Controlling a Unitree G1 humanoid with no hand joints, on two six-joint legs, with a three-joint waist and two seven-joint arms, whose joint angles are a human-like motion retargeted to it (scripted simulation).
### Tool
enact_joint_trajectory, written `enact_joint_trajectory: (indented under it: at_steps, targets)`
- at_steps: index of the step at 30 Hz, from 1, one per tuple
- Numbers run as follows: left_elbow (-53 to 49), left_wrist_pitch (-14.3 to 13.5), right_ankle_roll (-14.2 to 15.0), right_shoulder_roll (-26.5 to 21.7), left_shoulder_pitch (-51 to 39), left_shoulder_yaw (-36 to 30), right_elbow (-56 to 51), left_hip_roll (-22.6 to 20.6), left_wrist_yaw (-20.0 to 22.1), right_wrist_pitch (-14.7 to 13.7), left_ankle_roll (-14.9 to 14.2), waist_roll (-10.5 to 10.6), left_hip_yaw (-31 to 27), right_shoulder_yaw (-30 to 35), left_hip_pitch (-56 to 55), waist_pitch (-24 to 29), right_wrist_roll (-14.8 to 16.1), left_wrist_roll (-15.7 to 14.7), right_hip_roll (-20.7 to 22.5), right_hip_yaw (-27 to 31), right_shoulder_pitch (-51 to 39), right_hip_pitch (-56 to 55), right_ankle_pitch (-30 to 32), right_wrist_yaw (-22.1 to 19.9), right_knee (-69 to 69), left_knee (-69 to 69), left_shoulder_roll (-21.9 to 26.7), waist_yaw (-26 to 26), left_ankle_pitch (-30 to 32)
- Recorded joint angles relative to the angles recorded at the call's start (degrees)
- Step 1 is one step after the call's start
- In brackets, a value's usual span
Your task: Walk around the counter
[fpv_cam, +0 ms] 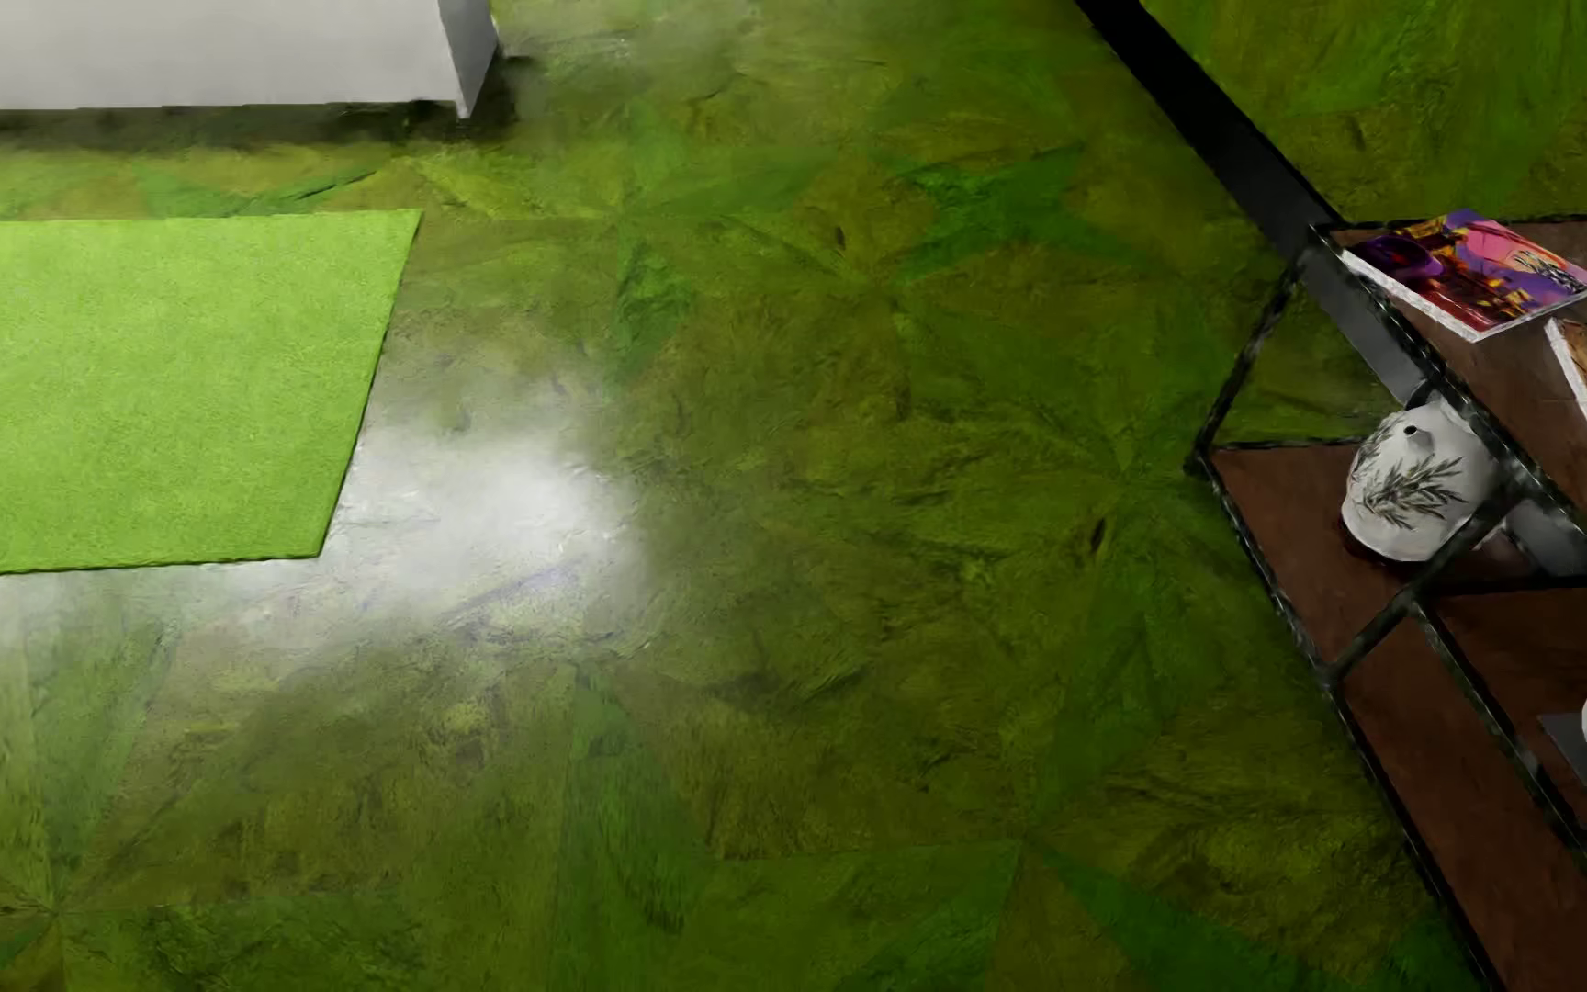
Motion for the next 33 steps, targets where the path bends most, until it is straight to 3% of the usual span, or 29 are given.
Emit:
enact_joint_trajectory:
  at_steps: [1,3,6,8,9,13,15,18,20,22,23,25,27,29,30,31,32,33]
  targets:
    - [0.0,0.0,0.0,-0.1,0.3,-0.3,-0.6,-0.2,0.0,0.0,0.0,-0.2,0.0,0.2,-0.2,0.1,0.0,0.0,0.0,0.0,0.2,0.1,0.6,0.0,0.4,5.6,0.2,-0.1,-2.1]
    - [-0.1,0.0,0.0,-0.4,1.0,0.1,-1.9,-0.8,0.0,0.0,0.0,-0.5,0.0,0.7,-2.4,0.0,0.0,0.0,0.6,0.0,0.6,-0.2,0.9,0.0,1.5,16.5,0.5,1.8,-13.9]
    - [-1.7,0.0,0.0,-1.9,2.0,2.5,-5.9,0.7,0.0,0.0,0.0,0.8,0.0,-0.6,-12.6,3.8,0.0,0.0,2.0,0.0,0.0,3.9,-1.3,0.0,2.6,35.4,0.3,4.1,-15.9]
    - [-2.5,0.0,0.0,-2.2,2.8,2.7,-8.9,0.8,0.0,0.0,0.0,0.6,0.0,-1.4,-20.1,5.1,0.0,0.0,1.4,0.0,-1.2,7.0,-5.7,0.0,1.6,43.5,0.2,7.4,-15.7]
    - [-2.3,0.0,0.0,-1.4,3.5,2.5,-8.8,0.5,0.0,0.0,0.0,-0.4,0.0,-1.9,-23.3,5.1,0.0,0.0,0.2,0.0,-2.3,8.5,-7.9,0.0,0.6,42.8,0.6,9.7,-15.2]
    - [0.9,0.0,0.0,-2.3,5.4,1.5,-12.6,2.5,0.0,0.0,0.0,-1.3,0.0,-1.5,-33.5,6.1,0.0,0.0,-1.5,0.0,-5.2,17.3,-18.3,0.0,-2.9,31.7,1.1,13.8,-6.6]
    - [3.0,0.0,0.0,-2.5,5.5,0.5,-11.9,3.3,0.0,0.0,0.0,-1.0,0.0,-1.0,-36.8,6.1,0.0,0.0,-1.8,0.0,-7.0,21.0,-20.6,0.0,-3.2,26.2,0.8,15.2,-5.0]
    - [5.0,0.0,0.0,-2.0,6.3,0.4,-9.5,3.7,0.0,0.0,0.0,-1.4,0.0,-1.0,-39.4,5.5,0.0,0.0,-3.9,0.0,-7.1,25.8,-17.5,0.0,-2.5,29.2,0.9,17.8,-7.1]
    - [6.5,0.0,0.0,-1.2,5.9,0.2,-6.0,2.7,0.0,0.0,0.0,-3.0,0.0,1.6,-39.4,4.8,0.0,0.0,-5.5,0.0,-5.0,24.7,-5.9,0.0,4.0,36.0,1.0,19.2,-8.8]
    - [7.3,0.0,0.0,-0.7,5.1,-0.5,-1.0,0.2,0.0,0.0,0.0,-2.8,0.0,3.2,-34.6,4.8,0.0,0.0,-6.8,0.0,-3.0,18.3,11.7,0.0,21.0,39.0,0.7,17.0,-13.0]
    - [6.1,0.0,0.0,-0.9,4.7,-0.2,0.4,-0.9,0.0,0.0,0.0,-2.3,0.0,3.8,-31.0,5.2,0.0,0.0,-6.9,0.0,-2.2,12.4,16.1,0.0,32.9,38.5,0.5,15.4,-14.9]
    - [2.3,0.0,0.0,-1.1,3.5,0.0,0.7,-2.6,0.0,0.0,0.0,-0.9,0.0,2.5,-22.0,6.3,0.0,0.0,-6.6,0.0,0.5,0.3,14.6,0.0,49.5,35.2,0.3,10.0,-17.7]
    - [-1.9,0.0,0.0,-1.4,1.9,1.3,1.3,-2.6,0.0,0.0,0.0,1.0,0.0,3.0,-11.8,7.1,0.0,0.0,-5.0,0.0,1.9,-11.1,14.9,0.0,45.4,28.0,0.5,3.9,-17.6]
    - [-6.3,0.0,0.0,-1.9,1.5,2.9,1.0,-2.0,0.0,0.0,0.0,2.3,0.0,2.5,-1.3,7.2,0.0,0.0,-4.3,0.0,3.8,-18.6,21.3,0.0,26.4,20.8,1.2,-1.7,-17.8]
    - [-8.3,0.0,0.0,-2.1,0.7,2.6,0.7,-1.7,0.0,0.0,0.0,2.7,0.0,2.3,3.2,6.9,0.0,0.0,-4.7,0.0,4.5,-21.1,21.2,0.0,15.8,18.0,1.8,-4.4,-18.8]
    - [-10.1,0.0,0.0,-2.2,-0.3,3.1,0.4,-1.5,0.0,0.0,0.0,2.7,0.0,2.0,6.9,6.4,0.0,0.0,-5.1,0.0,4.8,-23.4,14.9,0.0,7.4,16.4,2.5,-6.1,-20.3]
    - [-11.1,0.0,0.0,-2.3,-1.3,3.2,0.0,-1.2,0.0,0.0,0.0,2.8,0.0,2.0,10.2,6.0,0.0,0.0,-5.6,0.0,5.3,-25.2,4.7,0.0,2.6,15.7,3.0,-7.4,-21.7]
    - [-11.4,0.0,0.0,-2.5,-2.4,3.3,-0.1,-0.7,0.0,0.0,0.0,3.3,0.0,1.9,12.6,5.9,0.0,0.0,-6.5,0.0,5.5,-26.3,-0.9,0.0,2.3,16.0,3.2,-8.9,-22.3]
